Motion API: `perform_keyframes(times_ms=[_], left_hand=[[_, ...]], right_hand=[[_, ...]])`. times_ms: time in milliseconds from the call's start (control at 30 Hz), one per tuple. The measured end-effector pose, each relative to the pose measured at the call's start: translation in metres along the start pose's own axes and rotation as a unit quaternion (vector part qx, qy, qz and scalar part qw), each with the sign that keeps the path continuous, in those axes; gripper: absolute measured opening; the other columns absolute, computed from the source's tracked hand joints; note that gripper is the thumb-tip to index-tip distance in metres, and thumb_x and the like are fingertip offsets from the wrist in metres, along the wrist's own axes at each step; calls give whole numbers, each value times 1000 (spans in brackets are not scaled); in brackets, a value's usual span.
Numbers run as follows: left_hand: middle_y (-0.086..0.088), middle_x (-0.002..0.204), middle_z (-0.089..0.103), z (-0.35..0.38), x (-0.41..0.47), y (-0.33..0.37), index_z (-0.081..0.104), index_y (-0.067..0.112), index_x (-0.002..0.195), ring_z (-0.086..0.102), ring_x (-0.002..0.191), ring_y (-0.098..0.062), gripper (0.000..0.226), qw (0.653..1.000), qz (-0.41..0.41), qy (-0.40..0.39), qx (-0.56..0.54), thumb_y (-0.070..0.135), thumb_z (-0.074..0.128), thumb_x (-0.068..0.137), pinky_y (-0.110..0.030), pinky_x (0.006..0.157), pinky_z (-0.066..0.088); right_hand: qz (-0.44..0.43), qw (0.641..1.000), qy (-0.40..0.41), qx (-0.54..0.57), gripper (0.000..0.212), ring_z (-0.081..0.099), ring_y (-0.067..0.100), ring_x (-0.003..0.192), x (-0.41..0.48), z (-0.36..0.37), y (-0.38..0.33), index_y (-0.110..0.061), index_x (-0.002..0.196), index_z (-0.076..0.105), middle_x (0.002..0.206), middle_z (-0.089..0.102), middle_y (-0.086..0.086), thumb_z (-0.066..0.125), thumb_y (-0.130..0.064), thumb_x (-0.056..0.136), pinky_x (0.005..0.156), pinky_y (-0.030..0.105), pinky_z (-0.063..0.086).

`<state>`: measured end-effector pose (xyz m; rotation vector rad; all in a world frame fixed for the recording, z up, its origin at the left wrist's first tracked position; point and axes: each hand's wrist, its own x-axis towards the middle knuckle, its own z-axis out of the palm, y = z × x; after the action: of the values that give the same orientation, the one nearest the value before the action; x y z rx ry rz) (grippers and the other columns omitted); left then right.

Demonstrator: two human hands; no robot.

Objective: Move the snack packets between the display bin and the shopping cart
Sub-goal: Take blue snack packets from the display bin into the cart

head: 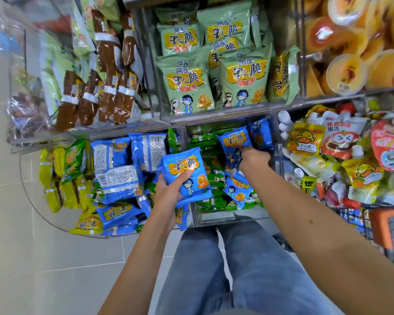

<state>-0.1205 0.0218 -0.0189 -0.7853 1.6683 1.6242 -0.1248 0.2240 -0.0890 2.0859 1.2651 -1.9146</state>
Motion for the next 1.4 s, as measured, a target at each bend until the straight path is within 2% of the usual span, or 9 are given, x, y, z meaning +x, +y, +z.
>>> perform_keyframes(times_ms=[167, 367, 533, 600, 800, 900, 1000, 1200, 1400], left_hand=[[-6, 109, 71, 1, 0, 0, 56, 17, 119, 69, 96, -25, 47, 1000, 1, 15, -4, 24, 75, 77, -46, 88, 54], [-6, 113, 69, 3, 1, 1, 57, 19, 118, 66, 102, -27, 49, 1000, 3, 25, -8, 28, 77, 74, -50, 95, 49], [-4, 143, 46, 20, -13, 8, 38, 20, 142, 49, 127, -28, 117, 999, 4, 15, 38, 70, 78, 44, -49, 106, 38], [-9, 143, 45, 29, -17, 13, 32, 16, 145, 50, 123, -31, 114, 999, -1, 22, 45, 74, 61, 50, -49, 105, 38], [10, 128, 51, 34, -17, 12, 15, 21, 150, 64, 81, 5, 104, 999, 2, -51, 1, 45, 72, 66, -24, 67, 54], [0, 138, 51, 26, -14, 7, 24, 22, 148, 62, 111, -14, 116, 998, 1, -64, -7, 35, 88, 52, -39, 92, 52], [-1, 134, 56, 19, -13, 7, 34, 29, 141, 53, 120, -23, 116, 999, -4, -49, -7, 45, 89, 39, -45, 101, 45], [-4, 129, 61, 8, -4, -2, 30, 20, 145, 68, 98, -16, 111, 999, -18, -14, -26, 36, 81, 48, -28, 72, 55], [-7, 135, 55, 2, -1, -7, 20, 16, 149, 69, 90, -18, 96, 999, -35, 34, -11, 26, 76, 72, -18, 49, 53]], right_hand=[[33, 999, -15, 15, 59, 54, 21, 71, -9, 1, -8, 3, 123, 44, 108, 58, 18, 75, -1, 73, 60, 29, 46], [-137, 978, -71, -141, 30, 59, 19, 74, -42, -45, -12, -1, 106, 61, 102, 67, 13, 71, -11, 79, 68, 32, 50], [-188, 941, -265, -94, 20, 67, 8, 67, -103, -68, -9, -14, 102, 53, 83, 69, -4, 64, -9, 86, 55, 21, 54], [-201, 935, -275, -96, 19, 65, 5, 58, -117, -63, -3, -12, 98, 50, 80, 68, -1, 62, -5, 86, 50, 19, 51], [-296, 912, -228, -171, 12, 53, -4, 62, -128, -49, 7, -19, 80, 57, 75, 59, -14, 69, -17, 82, 63, 16, 44], [-282, 911, -254, -163, 10, 57, -5, 69, -117, -47, 0, -23, 79, 61, 76, 61, -17, 63, -29, 87, 65, 12, 45], [-315, 917, -116, -216, 19, 58, 9, 95, -79, -39, -18, -18, 98, 61, 103, 64, -1, 57, -35, 90, 80, 25, 45], [-379, 758, 43, -529, 66, 30, 37, 126, -17, -20, -19, 6, 135, 30, 137, 35, 23, 59, -27, 86, 99, 41, 32], [-310, 705, 95, -631, 79, 39, 34, 125, 2, -4, -16, -5, 142, 23, 135, 38, 17, 70, -19, 81, 80, 40, 48]])
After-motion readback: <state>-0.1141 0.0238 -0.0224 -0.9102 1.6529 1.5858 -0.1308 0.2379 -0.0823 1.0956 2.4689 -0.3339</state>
